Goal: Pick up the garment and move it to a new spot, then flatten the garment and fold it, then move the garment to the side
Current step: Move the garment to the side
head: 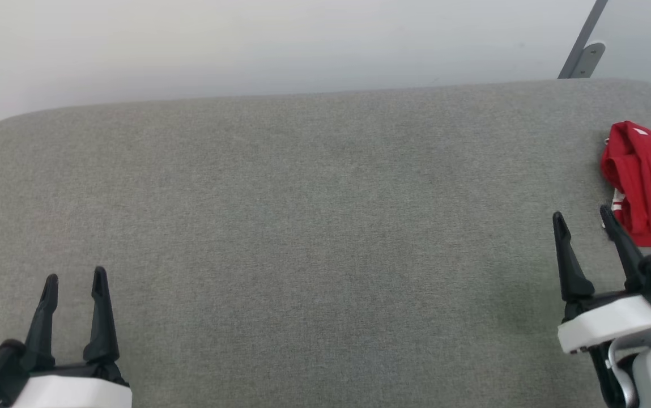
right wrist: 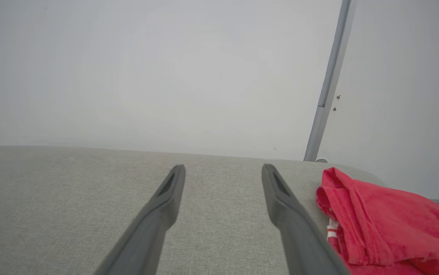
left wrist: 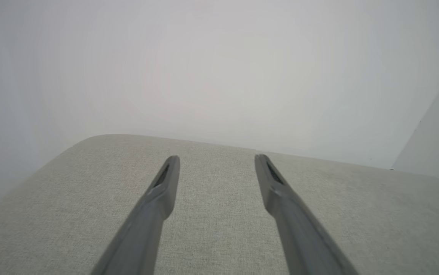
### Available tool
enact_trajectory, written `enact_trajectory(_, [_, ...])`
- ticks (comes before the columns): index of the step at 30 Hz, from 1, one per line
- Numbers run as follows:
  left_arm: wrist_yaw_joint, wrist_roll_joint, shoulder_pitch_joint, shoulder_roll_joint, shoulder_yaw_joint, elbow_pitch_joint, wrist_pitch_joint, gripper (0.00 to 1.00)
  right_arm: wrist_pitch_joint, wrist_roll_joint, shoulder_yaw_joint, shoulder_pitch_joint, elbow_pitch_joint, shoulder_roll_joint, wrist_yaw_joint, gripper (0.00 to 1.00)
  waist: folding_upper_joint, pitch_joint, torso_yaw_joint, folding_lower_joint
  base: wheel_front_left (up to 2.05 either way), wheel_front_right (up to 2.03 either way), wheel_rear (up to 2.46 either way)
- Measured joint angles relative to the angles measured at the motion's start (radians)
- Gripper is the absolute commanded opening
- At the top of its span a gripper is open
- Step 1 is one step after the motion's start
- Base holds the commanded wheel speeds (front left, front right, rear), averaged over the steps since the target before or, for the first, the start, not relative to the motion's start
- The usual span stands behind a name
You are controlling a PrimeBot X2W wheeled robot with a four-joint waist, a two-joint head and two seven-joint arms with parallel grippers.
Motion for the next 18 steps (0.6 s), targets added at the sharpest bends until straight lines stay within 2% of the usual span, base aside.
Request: enact_trajectory(18, [0.000,-0.008,0.080,-0.017,0.022,-0.013,0.000,1.00,0.000,-0.013,-0.056,0.145,-0.129,0.054,0.000,1.00,0.0000,-0.041,-0.006,0.0000,0.00,0.00,0.00])
